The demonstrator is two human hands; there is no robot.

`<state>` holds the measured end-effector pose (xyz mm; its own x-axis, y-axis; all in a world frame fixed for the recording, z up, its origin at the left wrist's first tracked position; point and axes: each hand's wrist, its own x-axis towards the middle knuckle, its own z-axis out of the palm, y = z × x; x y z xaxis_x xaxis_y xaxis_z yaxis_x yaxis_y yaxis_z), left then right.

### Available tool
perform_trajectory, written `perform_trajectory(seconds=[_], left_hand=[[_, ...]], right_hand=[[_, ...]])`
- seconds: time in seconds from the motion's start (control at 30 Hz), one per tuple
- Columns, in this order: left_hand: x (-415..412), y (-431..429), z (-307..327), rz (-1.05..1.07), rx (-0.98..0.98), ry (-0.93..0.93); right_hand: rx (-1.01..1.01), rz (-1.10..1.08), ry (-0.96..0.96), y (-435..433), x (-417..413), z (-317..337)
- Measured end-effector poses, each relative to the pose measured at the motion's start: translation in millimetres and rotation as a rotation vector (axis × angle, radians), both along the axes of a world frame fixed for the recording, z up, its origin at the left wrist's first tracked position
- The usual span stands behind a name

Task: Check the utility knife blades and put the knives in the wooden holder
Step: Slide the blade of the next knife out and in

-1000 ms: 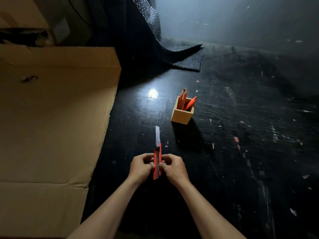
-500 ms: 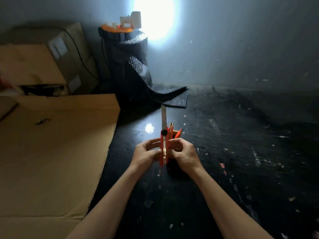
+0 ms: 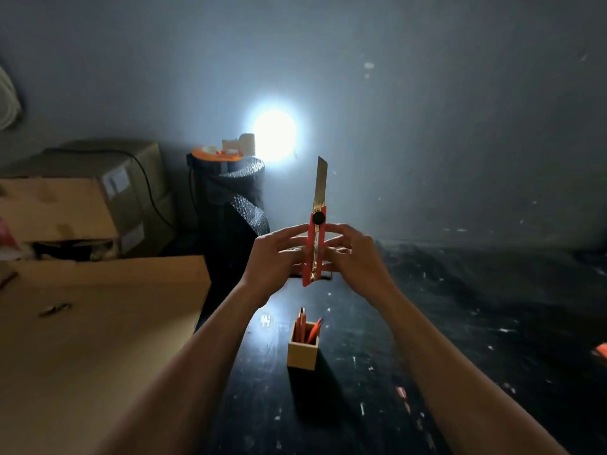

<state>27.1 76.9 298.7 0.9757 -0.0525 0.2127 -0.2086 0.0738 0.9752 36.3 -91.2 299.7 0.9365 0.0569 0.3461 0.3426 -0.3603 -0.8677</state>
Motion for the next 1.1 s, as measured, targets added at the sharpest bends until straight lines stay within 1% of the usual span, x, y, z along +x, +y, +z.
perform_trajectory(seconds=[0.23,0.33,0.5,0.57,0.8,0.93,1.1], left_hand=[[8.5,-6.2,37.1,-0.021,-0.047,-0.012],[9.3,-7.7,42.5,-0.006,-0.038,-0.02],[12.3,-11.2,43.9,0.003,-0.019,-0.02],[13.4,-11.8,45.4,-0.007,-0.011,-0.026],[16.6,-6.0,54.9,-0.028,-0.053,-0.014],[19.4,-2.3,54.9,-0.032,-0.088,0.018],[21.5,-1.4,57.2,-0.024,-0.069,0.038]], right_hand=[[-0.083,-0.01,-0.084,-7.7,8.5,46.6],[-0.084,-0.025,-0.142,-7.2,9.5,53.4],[-0.213,-0.061,-0.304,-3.2,8.4,61.1],[-0.246,-0.073,-0.329,-4.7,8.4,63.5],[-0.3,-0.063,-0.234,-6.3,5.2,52.0],[-0.267,-0.06,-0.197,-2.7,1.7,39.2],[-0.25,-0.076,-0.18,-1.7,0.5,30.2]])
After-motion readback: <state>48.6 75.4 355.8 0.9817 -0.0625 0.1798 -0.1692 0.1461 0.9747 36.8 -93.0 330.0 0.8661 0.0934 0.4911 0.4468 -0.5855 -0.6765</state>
